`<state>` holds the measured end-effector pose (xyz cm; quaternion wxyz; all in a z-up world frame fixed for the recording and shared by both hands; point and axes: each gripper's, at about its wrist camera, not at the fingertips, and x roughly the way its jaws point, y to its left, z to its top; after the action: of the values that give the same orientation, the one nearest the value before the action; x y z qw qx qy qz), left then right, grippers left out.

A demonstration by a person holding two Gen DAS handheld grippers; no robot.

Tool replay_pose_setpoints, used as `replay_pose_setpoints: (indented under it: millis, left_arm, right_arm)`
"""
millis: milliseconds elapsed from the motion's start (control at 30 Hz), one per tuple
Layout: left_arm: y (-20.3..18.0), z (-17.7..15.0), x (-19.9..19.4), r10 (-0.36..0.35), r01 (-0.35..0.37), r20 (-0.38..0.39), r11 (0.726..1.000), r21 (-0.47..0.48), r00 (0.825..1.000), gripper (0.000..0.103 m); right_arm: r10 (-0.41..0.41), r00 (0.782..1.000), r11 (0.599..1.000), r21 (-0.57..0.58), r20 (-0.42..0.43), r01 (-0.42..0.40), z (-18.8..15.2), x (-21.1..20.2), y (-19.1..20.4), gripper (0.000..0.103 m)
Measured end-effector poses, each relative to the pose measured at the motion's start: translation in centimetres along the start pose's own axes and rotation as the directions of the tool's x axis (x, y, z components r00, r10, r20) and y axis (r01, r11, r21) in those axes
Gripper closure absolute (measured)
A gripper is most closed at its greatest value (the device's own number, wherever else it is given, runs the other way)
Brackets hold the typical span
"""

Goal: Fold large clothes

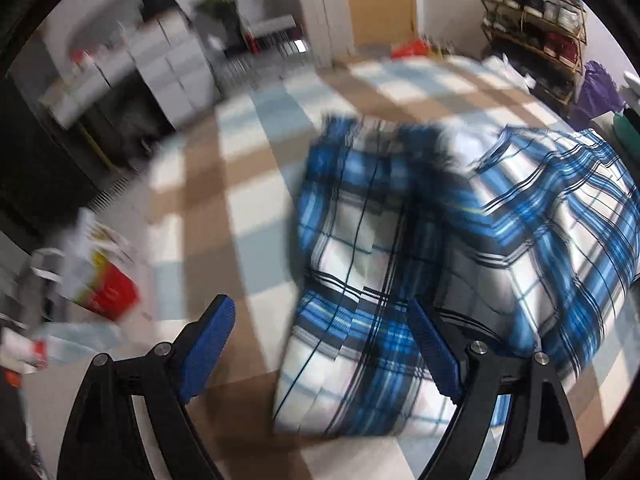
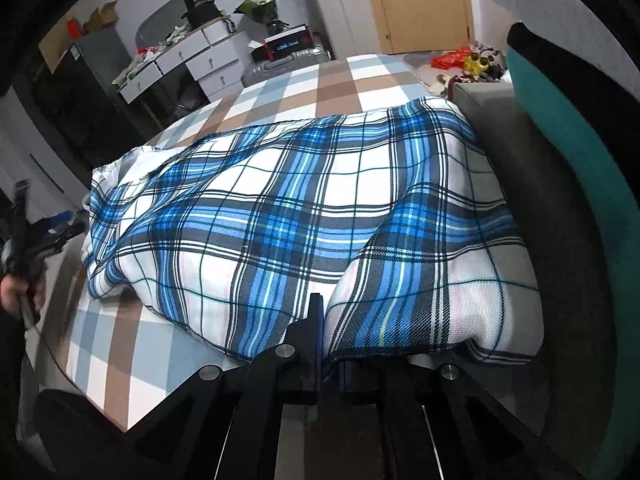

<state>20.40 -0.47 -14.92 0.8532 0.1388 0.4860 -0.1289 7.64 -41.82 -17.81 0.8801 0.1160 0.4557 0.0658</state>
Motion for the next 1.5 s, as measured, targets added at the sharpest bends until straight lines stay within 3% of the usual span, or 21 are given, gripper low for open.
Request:
replay_pose_setpoints:
  millis: [133,233,300,433,533,600,667,700,733,833,967,1200,1300,1400,1500]
  left_arm:
    - [0.3,1.4,1.9,-0.100,0.100,-0.037,0.995,-0.004,0.994,0.018]
    - [-0.1,2.9,3.3,-0.267,0.264,-0.092,0.964,-0.041,0.959,0.018]
    - [-0.4,4.0,3.8,-0.298,0.296,-0.114,0.954,-0.036,0.948,0.018]
    - [-0.6,6.4,5.5,-0.407,0.397,-0.130,0.913,-0.097,0.904,0.018]
    - [-0.7,7.3,5.9,-0.423,0.415,-0.095,0.905,-0.096,0.901,0.022]
    - [-0.7,7.6,6.1,-0.429,0.419,-0.079,0.901,-0.114,0.900,0.036]
    - [-0.6,7.9,6.5,-0.474,0.454,-0.089,0.872,-0.183,0.876,0.076]
    - [-0.8,7.8,6.6,-0.484,0.458,-0.103,0.866,-0.204,0.869,0.079]
    - [-1.1,7.7,6.4,-0.466,0.439,-0.103,0.874,-0.207,0.879,0.080]
    - [-1.3,6.8,5.8,-0.453,0.417,-0.111,0.875,-0.246,0.885,0.086]
    - [-1.4,4.1,4.9,-0.480,0.433,-0.111,0.853,-0.291,0.870,0.088]
    - [0.0,-5.8,0.0,-0.528,0.451,-0.122,0.807,-0.382,0.841,0.088]
    - [1.9,-9.3,-2.9,-0.488,0.402,-0.137,0.822,-0.404,0.862,0.084]
    - [4.7,-10.7,-6.6,-0.390,0.317,-0.099,0.851,-0.418,0.915,0.083]
    - [7.3,-10.7,-10.9,-0.290,0.256,-0.020,0.874,-0.412,0.957,0.083]
  right_arm:
    - [0.002,1.000,1.000,0.003,0.004,-0.002,-0.2,0.2,0.0,0.097]
    - [0.011,1.000,1.000,0.019,0.004,-0.011,-0.1,0.3,-0.1,0.097]
    - [0.021,1.000,0.999,0.033,0.001,-0.021,-0.1,0.5,-0.2,0.097]
    - [0.042,0.999,0.997,0.059,-0.006,-0.042,-0.1,0.8,-0.5,0.097]
    - [0.052,0.999,0.997,0.065,-0.014,-0.051,-0.2,1.0,-0.5,0.097]
    - [0.066,0.998,0.996,0.069,-0.022,-0.064,-0.2,1.2,-0.5,0.097]
    - [0.072,0.997,0.995,0.074,-0.027,-0.070,-0.2,1.2,-0.5,0.096]
    - [0.077,0.997,0.994,0.073,-0.029,-0.075,-0.2,1.2,-0.4,0.096]
    - [0.082,0.996,0.994,0.069,-0.030,-0.080,-0.2,1.3,-0.3,0.096]
    - [0.081,0.996,0.995,0.052,-0.031,-0.079,-0.1,1.5,-0.1,0.096]
    - [0.084,0.996,0.996,0.020,-0.010,-0.084,-0.1,1.2,0.4,0.097]
    - [0.125,0.992,0.988,-0.085,-0.018,-0.126,-0.8,0.3,1.8,0.099]
    - [0.152,0.986,0.971,-0.179,-0.062,-0.161,-1.5,-0.1,3.7,0.099]
    - [0.125,0.986,0.961,-0.233,-0.114,-0.148,-2.1,-0.1,4.9,0.094]
    - [0.082,0.986,0.966,-0.232,-0.142,-0.114,-2.3,-0.7,5.1,0.077]
